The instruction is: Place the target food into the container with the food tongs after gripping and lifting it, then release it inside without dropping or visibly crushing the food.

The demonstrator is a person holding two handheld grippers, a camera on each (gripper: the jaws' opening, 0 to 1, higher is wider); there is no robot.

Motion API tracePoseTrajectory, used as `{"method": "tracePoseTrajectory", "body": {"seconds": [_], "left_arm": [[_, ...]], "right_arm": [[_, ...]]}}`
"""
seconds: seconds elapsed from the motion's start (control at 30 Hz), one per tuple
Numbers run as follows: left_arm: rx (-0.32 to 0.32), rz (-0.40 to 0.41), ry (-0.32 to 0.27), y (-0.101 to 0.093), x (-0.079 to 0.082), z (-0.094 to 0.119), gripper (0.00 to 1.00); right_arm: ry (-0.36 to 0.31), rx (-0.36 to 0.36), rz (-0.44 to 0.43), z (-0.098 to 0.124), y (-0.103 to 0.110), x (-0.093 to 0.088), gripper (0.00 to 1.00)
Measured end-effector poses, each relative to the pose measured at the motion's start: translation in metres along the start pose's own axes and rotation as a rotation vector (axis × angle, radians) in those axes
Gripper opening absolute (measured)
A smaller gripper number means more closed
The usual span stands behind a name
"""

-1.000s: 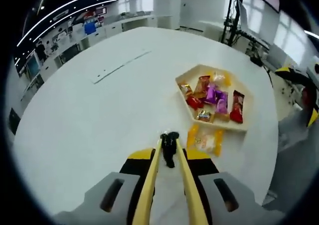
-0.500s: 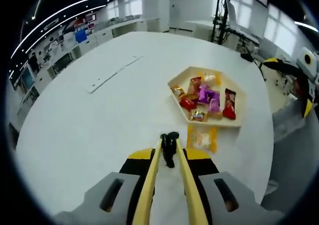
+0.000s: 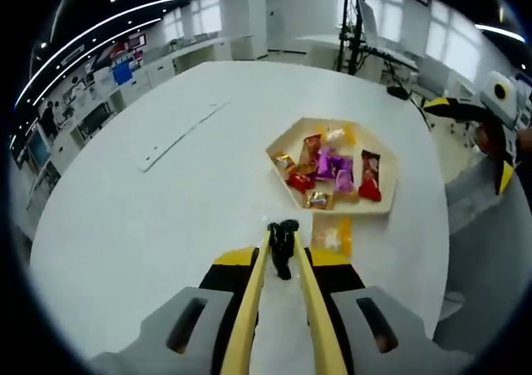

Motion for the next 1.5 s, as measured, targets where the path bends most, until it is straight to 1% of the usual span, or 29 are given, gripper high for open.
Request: {"method": "tracePoseTrajectory", "body": {"seconds": [0.27,0.63,0.83,0.97,1.13,1.37,1.5], "left_arm": [[-0.007,-0.007,-0.011,-0.004,0.01,0.001,0.17],[-0.032,-0.03,-0.036,-0.015,0.033,-0.003,0.17],[-0.044,-0.05,-0.048,-0.025,0.049,-0.005,0.17],[-0.051,-0.071,-0.058,-0.034,0.061,-0.008,0.17],[-0.056,-0.087,-0.062,-0.042,0.069,-0.014,0.17],[-0.062,-0.103,-0.063,-0.052,0.077,-0.019,0.17],[-0.07,-0.107,-0.072,-0.058,0.087,-0.023,0.17]], "right_arm": [[-0.002,-0.002,0.009,0.0,0.0,0.001,1.0],[-0.015,-0.007,-0.009,0.001,-0.001,0.002,1.0],[-0.014,-0.015,0.004,0.002,-0.001,0.002,1.0],[-0.016,-0.016,0.007,0.002,-0.001,0.002,1.0],[-0.019,-0.019,0.003,0.002,-0.002,0.002,1.0],[-0.03,-0.027,-0.014,0.004,-0.003,0.003,1.0],[-0.03,-0.023,-0.014,0.004,-0.002,0.004,1.0]]}}
Point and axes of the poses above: the point that each gripper's makers call its tool centre point, and the gripper's own axes: z roughly backward along the fingers, y roughly to its left, x roughly out of its top, the point moved 5 cm from there along z, roughly backward along the fingers, and after that the axes turned 3 degrees about x, right-handed, at the moved point
